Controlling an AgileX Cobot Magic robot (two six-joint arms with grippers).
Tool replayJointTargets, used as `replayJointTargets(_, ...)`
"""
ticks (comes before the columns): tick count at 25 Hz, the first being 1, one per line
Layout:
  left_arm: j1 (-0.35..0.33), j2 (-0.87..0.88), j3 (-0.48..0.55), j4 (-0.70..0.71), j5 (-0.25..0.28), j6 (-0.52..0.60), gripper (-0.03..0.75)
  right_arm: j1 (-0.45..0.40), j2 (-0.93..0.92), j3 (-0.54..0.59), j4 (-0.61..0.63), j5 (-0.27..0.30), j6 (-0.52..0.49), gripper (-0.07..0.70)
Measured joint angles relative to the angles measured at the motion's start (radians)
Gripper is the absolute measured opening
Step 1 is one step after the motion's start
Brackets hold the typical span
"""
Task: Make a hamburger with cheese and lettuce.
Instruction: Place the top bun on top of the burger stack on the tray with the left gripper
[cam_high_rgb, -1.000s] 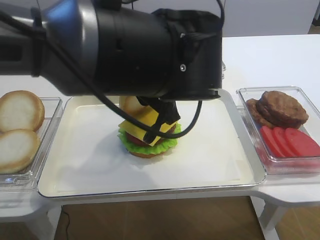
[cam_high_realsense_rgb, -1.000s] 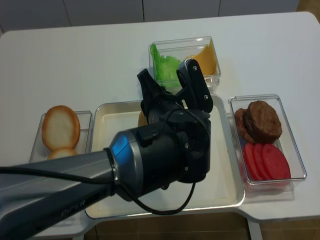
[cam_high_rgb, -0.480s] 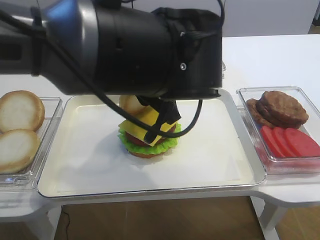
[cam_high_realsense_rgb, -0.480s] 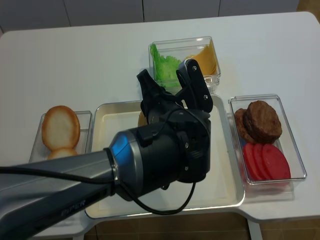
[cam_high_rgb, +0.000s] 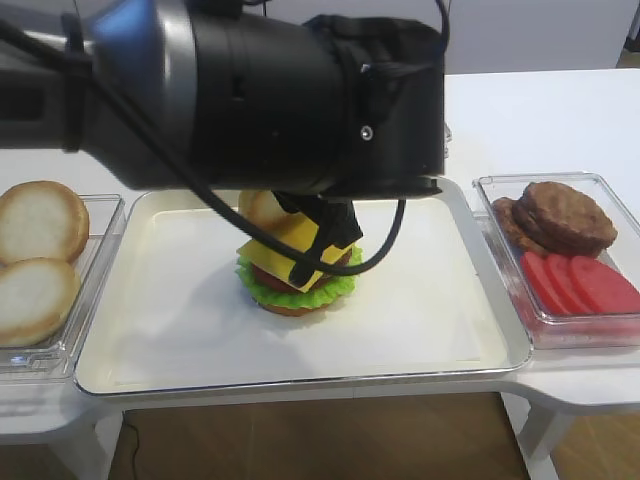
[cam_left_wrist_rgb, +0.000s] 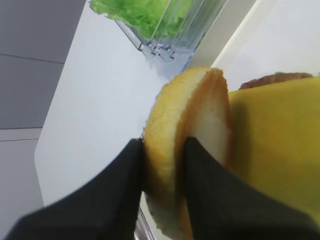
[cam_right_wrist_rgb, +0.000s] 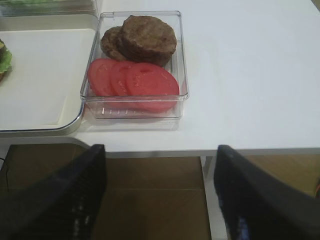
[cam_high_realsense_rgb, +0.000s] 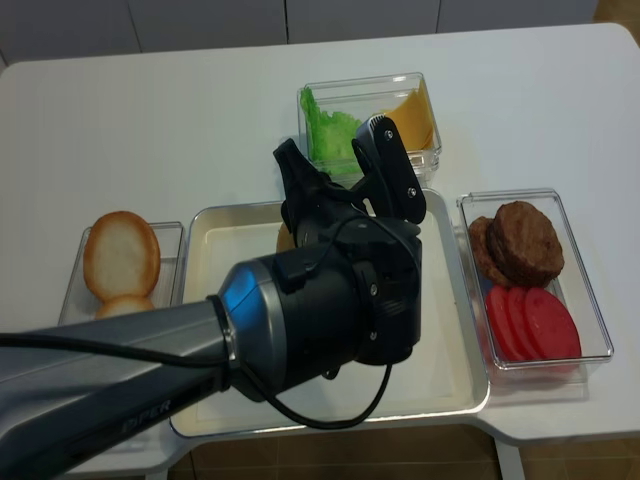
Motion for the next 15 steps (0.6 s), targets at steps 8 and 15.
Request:
replayJointTargets(8,0.0,0.0,0.0,-0.002,-0.002,-0.006,0.226,0.0,0.0,0.0,0.0,0.0,0.0,0.508)
replayJointTargets(15,0.0,0.0,-0.001,-0.016,-0.01,-0.006,0.251,0.0,0.0,0.0,0.0,0.0,0.0,0.508)
